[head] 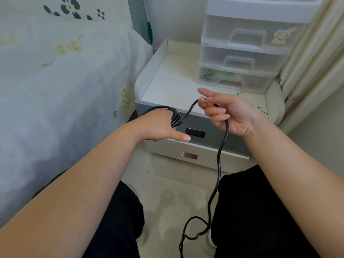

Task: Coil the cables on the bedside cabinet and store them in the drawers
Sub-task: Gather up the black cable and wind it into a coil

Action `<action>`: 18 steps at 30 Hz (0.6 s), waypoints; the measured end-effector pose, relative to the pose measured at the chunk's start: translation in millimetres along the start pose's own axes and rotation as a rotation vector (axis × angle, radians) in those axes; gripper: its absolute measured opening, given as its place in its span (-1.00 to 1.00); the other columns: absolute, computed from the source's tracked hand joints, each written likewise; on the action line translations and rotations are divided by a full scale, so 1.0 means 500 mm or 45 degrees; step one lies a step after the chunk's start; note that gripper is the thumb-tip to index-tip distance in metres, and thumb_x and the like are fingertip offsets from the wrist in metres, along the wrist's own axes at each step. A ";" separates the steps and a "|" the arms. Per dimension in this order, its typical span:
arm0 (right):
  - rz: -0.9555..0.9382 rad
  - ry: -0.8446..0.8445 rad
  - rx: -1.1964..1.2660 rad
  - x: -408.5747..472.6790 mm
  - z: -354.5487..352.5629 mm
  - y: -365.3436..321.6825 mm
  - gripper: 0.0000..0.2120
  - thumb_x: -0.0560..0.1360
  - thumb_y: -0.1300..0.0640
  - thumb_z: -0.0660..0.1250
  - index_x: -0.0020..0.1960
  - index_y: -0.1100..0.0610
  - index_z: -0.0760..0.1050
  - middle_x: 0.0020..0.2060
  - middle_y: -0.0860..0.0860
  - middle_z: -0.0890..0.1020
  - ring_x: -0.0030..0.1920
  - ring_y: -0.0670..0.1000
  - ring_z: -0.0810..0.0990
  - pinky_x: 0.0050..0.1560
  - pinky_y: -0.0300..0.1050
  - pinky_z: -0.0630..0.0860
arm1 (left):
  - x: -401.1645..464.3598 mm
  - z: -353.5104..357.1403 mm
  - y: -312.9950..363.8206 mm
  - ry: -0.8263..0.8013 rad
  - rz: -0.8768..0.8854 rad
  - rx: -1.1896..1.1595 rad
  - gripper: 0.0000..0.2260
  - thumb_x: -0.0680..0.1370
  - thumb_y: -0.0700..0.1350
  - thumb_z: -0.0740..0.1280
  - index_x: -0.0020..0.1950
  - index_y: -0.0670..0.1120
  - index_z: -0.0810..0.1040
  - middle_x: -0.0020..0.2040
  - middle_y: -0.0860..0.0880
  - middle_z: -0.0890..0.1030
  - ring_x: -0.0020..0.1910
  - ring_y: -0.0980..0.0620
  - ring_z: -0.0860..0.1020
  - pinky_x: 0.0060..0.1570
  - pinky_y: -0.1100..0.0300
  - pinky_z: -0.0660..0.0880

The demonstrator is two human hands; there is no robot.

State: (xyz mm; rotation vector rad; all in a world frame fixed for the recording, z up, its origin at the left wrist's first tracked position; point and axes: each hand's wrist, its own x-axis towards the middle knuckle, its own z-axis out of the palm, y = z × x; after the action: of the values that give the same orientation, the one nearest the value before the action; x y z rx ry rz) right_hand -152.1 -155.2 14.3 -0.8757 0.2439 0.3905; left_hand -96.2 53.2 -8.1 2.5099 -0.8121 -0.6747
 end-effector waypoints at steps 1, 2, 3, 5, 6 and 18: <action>-0.065 0.013 -0.032 0.000 0.004 0.001 -0.59 0.46 0.34 0.17 0.28 0.10 0.34 -0.28 0.02 0.52 -0.59 -0.19 0.23 -0.66 -0.43 0.13 | -0.001 -0.002 0.000 -0.012 0.000 -0.035 -0.48 0.29 0.31 0.43 -0.22 -0.14 0.43 -0.44 -0.15 0.45 -0.52 -0.04 0.37 -0.43 0.18 0.38; -0.144 0.036 -0.079 0.000 0.005 0.002 -0.63 0.50 0.34 0.15 0.27 0.09 0.35 -0.28 0.02 0.53 -0.59 -0.19 0.23 -0.66 -0.42 0.13 | -0.005 -0.006 0.001 -0.021 0.000 -0.092 -0.60 0.37 0.19 0.44 -0.24 -0.12 0.41 -0.47 -0.14 0.44 -0.52 -0.04 0.36 -0.41 0.17 0.37; -0.235 0.071 -0.165 0.000 0.007 0.003 -0.67 0.54 0.34 0.15 0.26 0.09 0.38 -0.28 0.02 0.55 -0.59 -0.18 0.22 -0.65 -0.39 0.13 | -0.010 -0.012 0.002 -0.034 0.007 -0.179 -0.68 0.44 0.07 0.41 -0.27 -0.11 0.39 -0.50 -0.12 0.43 -0.53 -0.04 0.35 -0.38 0.15 0.37; -0.458 0.226 -0.685 -0.005 0.004 0.003 -0.77 0.58 0.26 0.19 0.17 0.03 0.45 -0.30 -0.02 0.58 -0.56 -0.14 0.26 -0.57 -0.30 0.20 | -0.023 -0.025 0.004 -0.100 0.047 -0.468 -0.71 0.53 -0.09 0.34 -0.34 -0.11 0.34 -0.55 -0.07 0.37 -0.55 -0.02 0.32 -0.39 0.15 0.37; -0.560 0.373 -1.131 -0.005 0.002 0.002 -0.84 0.59 0.17 0.21 0.11 -0.02 0.48 -0.30 -0.05 0.58 -0.51 -0.11 0.34 -0.48 -0.25 0.27 | -0.029 -0.031 0.006 -0.155 0.064 -0.647 -0.69 0.56 -0.14 0.31 -0.37 -0.10 0.34 -0.55 -0.04 0.34 -0.57 0.01 0.30 -0.42 0.17 0.35; -1.431 0.579 -2.533 0.051 0.030 0.105 -0.57 0.52 0.16 0.11 0.36 0.19 0.38 0.15 0.17 0.57 0.25 0.19 0.48 0.39 0.12 0.18 | -0.069 -0.051 0.000 -0.736 0.316 -1.523 -0.70 0.43 0.06 0.45 -0.20 -0.12 0.44 -0.57 0.07 0.38 -0.65 0.17 0.37 -0.55 0.28 0.41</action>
State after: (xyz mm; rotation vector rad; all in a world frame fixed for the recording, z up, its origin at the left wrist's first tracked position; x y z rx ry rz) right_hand -150.7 -107.0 -22.3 -2.8173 -0.3870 -0.8961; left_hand -106.6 80.8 23.4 1.1310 -0.5827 -1.3108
